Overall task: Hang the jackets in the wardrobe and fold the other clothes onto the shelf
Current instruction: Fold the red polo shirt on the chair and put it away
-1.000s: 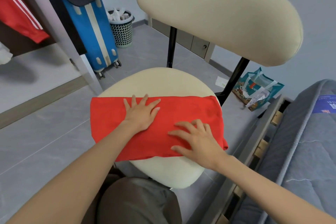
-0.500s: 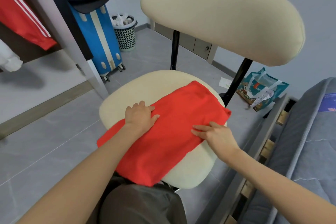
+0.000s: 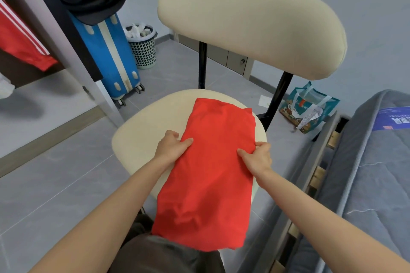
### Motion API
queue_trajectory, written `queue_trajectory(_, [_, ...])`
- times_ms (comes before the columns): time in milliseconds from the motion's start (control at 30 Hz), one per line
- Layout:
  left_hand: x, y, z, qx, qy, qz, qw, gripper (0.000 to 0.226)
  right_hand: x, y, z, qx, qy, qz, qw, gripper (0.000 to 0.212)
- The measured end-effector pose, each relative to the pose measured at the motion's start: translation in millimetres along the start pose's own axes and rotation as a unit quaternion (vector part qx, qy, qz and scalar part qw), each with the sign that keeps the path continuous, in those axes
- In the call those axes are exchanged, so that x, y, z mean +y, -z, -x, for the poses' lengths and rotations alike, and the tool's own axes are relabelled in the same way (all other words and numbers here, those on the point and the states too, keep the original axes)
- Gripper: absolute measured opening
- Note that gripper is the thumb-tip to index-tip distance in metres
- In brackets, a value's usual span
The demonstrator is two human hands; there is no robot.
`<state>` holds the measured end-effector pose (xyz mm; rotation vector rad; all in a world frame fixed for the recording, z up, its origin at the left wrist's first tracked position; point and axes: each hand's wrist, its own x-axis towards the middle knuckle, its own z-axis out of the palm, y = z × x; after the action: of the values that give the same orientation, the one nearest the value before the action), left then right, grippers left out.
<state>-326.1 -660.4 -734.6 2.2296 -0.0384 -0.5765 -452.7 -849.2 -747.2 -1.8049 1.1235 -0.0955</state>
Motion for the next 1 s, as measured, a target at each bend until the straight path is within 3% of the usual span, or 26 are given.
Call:
queue_trajectory(133, [5,-13,-12,-0.042,0.017,0.035,0.998,0.061,1,-2,-7,-0.017,-0.022,0.001,1.000,0.057])
queue_trajectory(333, [0,-9,-6,-0.100,0.048,0.112,0.988,0.059,-1,11,-4,-0.132,-0.007,0.001,0.991,0.052])
queue_trajectory(400, [-3,-1,4,-0.143,0.048,0.116,0.982,0.063,0,20,-1,-0.164,-0.009,-0.012,0.986,0.066])
queue_trajectory(500, [-9,5,17,-0.158,0.007,0.091,0.983,0.080,5,27,8,-0.194,0.007,-0.023,0.981,0.083])
queue_trajectory(667, [-3,27,41,-0.200,-0.080,0.096,0.972,0.124,6,45,27,-0.227,0.089,-0.147,0.958,0.081])
queue_trajectory(833, [16,62,69,-0.207,-0.162,-0.025,0.965,0.095,-20,75,54,-0.273,0.218,-0.040,0.936,0.092])
queue_trajectory(1000, [33,83,106,-0.138,-0.248,-0.171,0.944,0.076,-44,96,89,-0.232,0.316,0.132,0.911,0.073])
